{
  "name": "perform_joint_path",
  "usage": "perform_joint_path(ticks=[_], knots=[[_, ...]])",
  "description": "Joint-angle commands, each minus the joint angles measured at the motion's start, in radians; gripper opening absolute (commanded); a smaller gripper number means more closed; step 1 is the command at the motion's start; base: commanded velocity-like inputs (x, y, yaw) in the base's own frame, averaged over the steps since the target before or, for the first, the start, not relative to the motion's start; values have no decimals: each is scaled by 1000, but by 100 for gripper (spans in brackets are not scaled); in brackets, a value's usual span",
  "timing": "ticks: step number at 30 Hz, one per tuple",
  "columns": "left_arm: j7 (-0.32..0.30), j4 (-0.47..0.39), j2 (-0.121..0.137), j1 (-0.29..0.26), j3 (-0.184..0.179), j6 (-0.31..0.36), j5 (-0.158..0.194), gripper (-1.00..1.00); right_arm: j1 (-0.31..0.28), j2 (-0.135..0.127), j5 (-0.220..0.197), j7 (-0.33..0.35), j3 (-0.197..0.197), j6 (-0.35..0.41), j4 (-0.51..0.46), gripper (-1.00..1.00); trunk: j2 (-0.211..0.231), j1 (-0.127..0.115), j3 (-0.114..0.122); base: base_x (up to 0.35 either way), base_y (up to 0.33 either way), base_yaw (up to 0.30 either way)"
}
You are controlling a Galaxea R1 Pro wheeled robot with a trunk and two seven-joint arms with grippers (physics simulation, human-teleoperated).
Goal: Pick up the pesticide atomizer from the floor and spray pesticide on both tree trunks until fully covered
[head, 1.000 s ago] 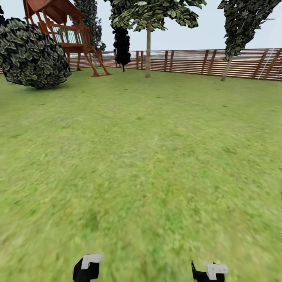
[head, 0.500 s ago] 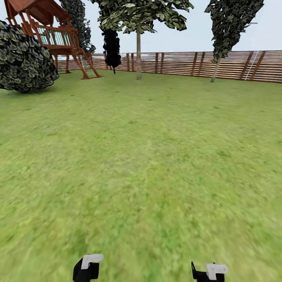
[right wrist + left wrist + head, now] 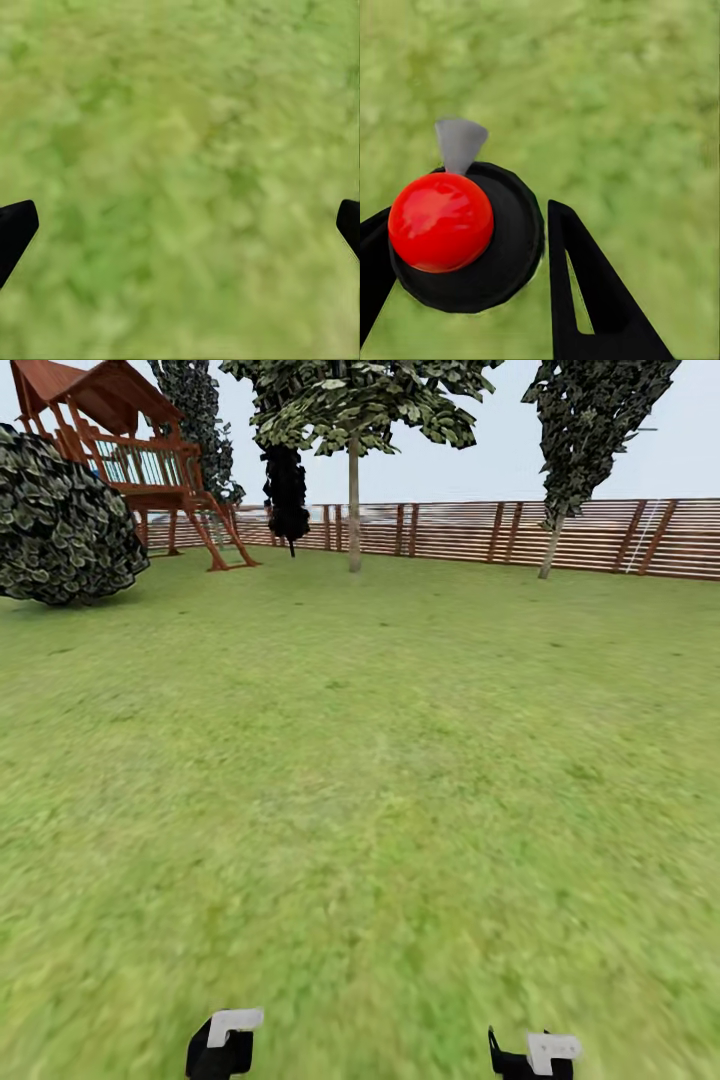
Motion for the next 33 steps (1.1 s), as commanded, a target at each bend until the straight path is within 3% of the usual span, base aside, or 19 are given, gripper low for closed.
perform_joint_path(ticks=[1, 19, 24, 33], knots=[[4, 1, -1, -1, 5, -3, -11, -100, -1, 0, 10, 0, -8, -4, 1, 100, 0, 0, -1, 342, 0, 0], [4, 1, -1, -1, 5, -3, -12, -100, -1, -2, 10, -2, -8, -21, 25, 100, 0, 0, 6, 342, 0, 0], [4, 1, 1, -1, 6, -3, -12, -100, -1, -1, 9, -4, -8, -18, 177, 100, 0, 0, 6, 342, 0, 0], [4, 1, 1, -1, 7, -3, -11, -100, -1, 7, 6, -3, -8, -19, 199, 100, 0, 0, 6, 342, 0, 0]])
